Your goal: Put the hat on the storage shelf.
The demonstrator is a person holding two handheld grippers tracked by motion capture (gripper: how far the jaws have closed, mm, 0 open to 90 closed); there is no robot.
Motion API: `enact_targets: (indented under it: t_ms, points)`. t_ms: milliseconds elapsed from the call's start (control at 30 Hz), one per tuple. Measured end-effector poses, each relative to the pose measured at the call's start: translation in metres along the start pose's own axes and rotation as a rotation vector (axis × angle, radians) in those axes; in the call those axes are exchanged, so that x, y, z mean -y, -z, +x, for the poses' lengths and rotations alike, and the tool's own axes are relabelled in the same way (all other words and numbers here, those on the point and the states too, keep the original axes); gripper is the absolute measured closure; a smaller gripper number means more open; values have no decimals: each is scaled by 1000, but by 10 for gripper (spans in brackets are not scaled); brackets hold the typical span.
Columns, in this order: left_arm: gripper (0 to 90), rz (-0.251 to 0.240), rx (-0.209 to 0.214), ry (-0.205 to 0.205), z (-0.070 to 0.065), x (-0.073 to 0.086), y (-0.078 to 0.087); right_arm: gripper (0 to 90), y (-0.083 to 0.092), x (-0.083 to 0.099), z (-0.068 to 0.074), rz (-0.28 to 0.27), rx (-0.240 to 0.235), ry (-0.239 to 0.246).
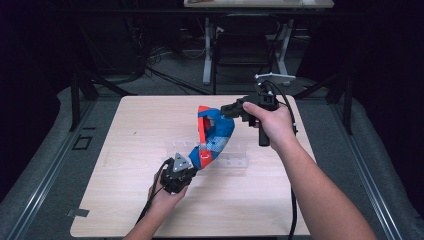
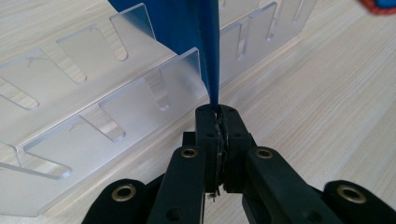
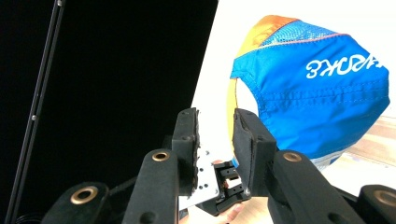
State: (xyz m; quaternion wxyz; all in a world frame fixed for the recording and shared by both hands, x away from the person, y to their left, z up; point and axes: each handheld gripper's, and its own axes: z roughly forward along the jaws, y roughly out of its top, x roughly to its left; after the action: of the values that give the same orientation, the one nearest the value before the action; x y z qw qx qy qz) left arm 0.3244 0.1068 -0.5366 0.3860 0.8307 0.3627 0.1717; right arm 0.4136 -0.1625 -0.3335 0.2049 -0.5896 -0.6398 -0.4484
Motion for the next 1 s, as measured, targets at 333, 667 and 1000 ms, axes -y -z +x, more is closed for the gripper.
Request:
enact_targets:
  t_ms: [333,667,1000]
  points:
    - [882,13,-3,10,1,4,-2,706,5,2,-5,-4,8,-2]
    - [872,-2,-15,16,2,5,1,710,7,2,-5,-10,9,-5]
    - [852,-22,-19,22,3,5,6,710,5,3,-7,-5,10,-5]
